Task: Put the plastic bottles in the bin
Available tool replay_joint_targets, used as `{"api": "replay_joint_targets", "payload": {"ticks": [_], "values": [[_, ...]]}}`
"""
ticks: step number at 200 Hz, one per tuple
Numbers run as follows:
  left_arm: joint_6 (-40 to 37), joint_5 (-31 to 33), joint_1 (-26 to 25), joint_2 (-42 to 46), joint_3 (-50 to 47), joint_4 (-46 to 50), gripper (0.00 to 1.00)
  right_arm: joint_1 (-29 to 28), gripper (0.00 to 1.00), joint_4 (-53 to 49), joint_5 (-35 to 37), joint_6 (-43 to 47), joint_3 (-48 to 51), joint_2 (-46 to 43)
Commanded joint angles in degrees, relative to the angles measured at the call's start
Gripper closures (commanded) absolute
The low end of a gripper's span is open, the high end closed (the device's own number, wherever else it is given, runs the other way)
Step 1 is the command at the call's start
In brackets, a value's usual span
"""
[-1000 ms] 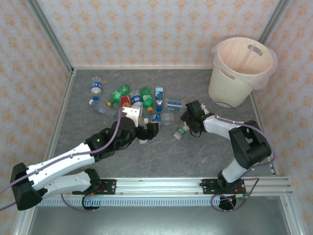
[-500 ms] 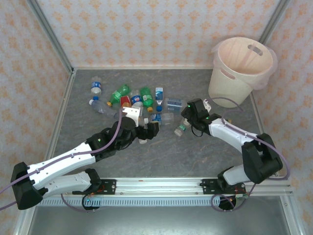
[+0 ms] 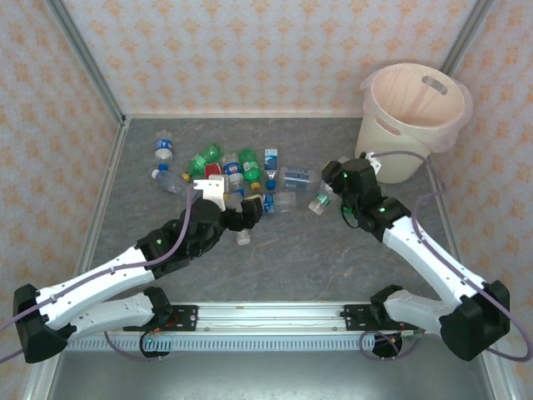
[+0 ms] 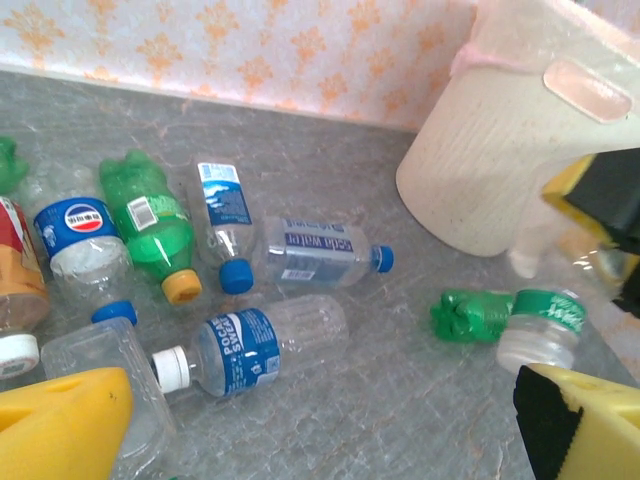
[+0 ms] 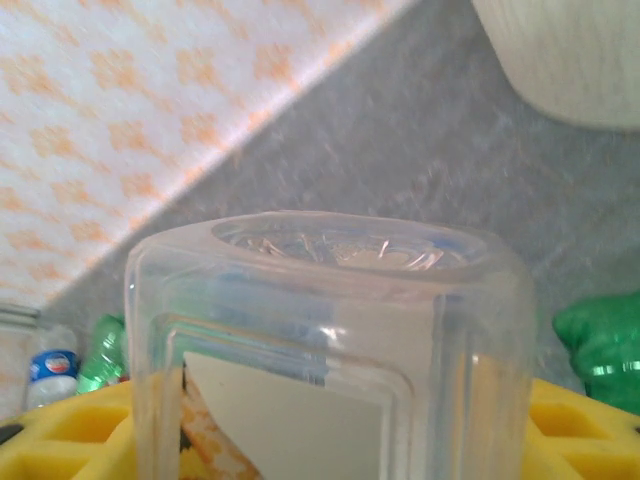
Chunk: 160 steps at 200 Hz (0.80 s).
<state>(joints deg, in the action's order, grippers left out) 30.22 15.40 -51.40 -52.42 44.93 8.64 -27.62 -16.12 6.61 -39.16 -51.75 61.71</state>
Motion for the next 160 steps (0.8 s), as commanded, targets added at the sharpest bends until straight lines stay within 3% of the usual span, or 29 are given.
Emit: {"api": "replay_joint_targets", "payload": {"ticks": [1,88,160], "values": [[1.38,3.43,-0.36,1.66,1.59,-2.33,0.01,-0.23,0.39,-2.33,6.51,4.61,-4.33,-1.98],[0.4,3.44,-0.36,4.43,1.76,-1.35,0.01,0.01,0.4,-4.6,19.23,12.59,-19.54,-1.68],[-1.88,1.21,-0.32,6.67,2.11,-1.57,0.01,7.59,0.4,-7.42,18.13,16.94,-33.45,5.69]]}}
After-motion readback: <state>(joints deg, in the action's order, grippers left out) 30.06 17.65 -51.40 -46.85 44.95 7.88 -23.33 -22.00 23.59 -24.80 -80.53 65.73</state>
